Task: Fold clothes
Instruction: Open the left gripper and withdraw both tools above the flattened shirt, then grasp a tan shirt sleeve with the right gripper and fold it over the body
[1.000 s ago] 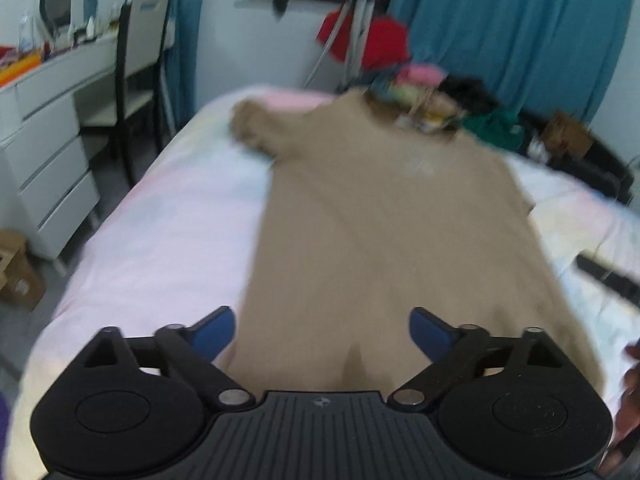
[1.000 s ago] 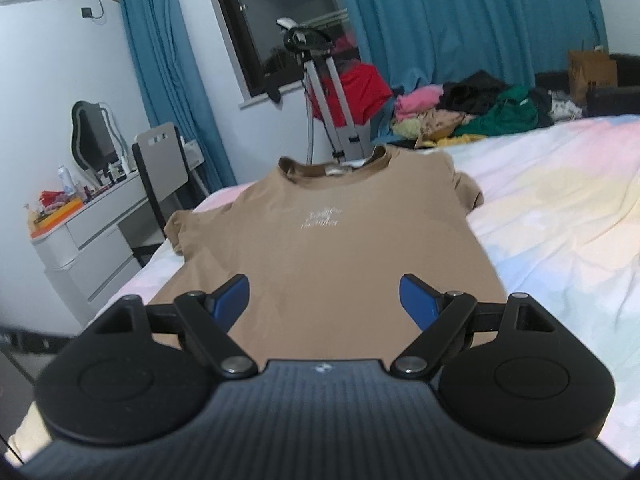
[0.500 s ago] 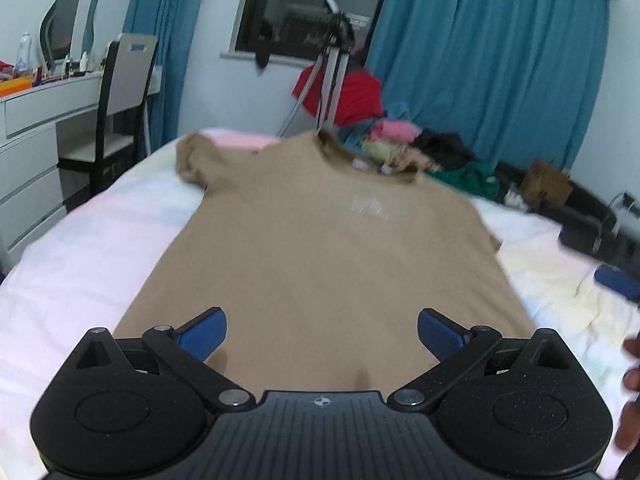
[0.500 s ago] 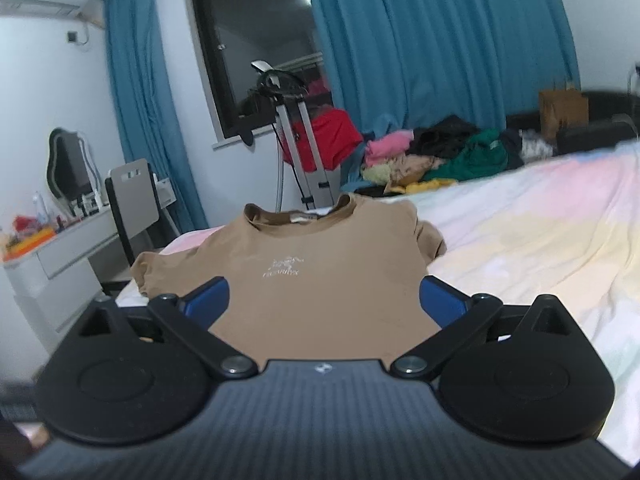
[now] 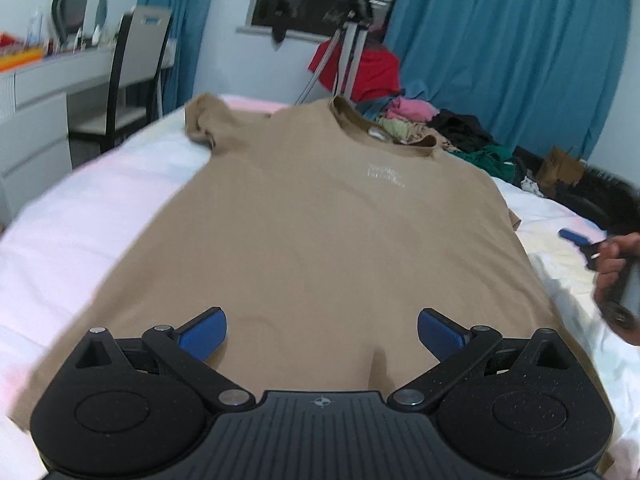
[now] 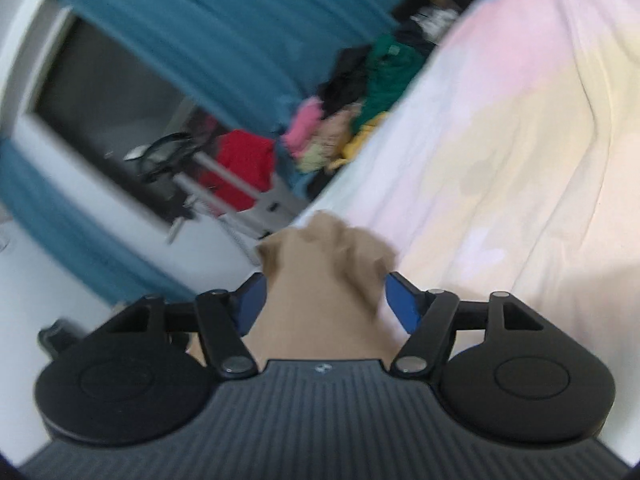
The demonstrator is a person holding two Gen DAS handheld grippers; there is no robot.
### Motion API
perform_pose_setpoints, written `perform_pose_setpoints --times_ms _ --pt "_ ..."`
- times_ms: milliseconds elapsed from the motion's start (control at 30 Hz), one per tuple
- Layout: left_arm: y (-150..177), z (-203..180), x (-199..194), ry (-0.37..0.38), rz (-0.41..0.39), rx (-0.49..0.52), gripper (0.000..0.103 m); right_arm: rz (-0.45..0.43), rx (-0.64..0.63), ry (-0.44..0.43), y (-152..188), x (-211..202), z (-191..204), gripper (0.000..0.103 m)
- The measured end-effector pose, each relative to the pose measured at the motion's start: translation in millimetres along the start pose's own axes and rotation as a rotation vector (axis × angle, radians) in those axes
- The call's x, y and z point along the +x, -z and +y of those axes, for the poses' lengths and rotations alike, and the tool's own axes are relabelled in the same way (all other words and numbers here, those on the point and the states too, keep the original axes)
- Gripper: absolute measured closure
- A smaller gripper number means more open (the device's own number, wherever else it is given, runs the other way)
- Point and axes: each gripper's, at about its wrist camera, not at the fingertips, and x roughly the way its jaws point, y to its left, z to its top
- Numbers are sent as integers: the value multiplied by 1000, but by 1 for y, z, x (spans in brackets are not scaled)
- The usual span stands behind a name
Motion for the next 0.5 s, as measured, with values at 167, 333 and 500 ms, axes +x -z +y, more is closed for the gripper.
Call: perform_pose_setpoints --times_ms 167,333,500 --pt "-6 -3 21 -10 -73 -20 0 16 22 -13 -14 61 -23 52" --pt "-10 -8 45 38 -128 6 0 78 -133 36 -17 109 -14 55" --pt "-7 -2 65 70 -66 7 0 148 -288 5 -5 124 8 92"
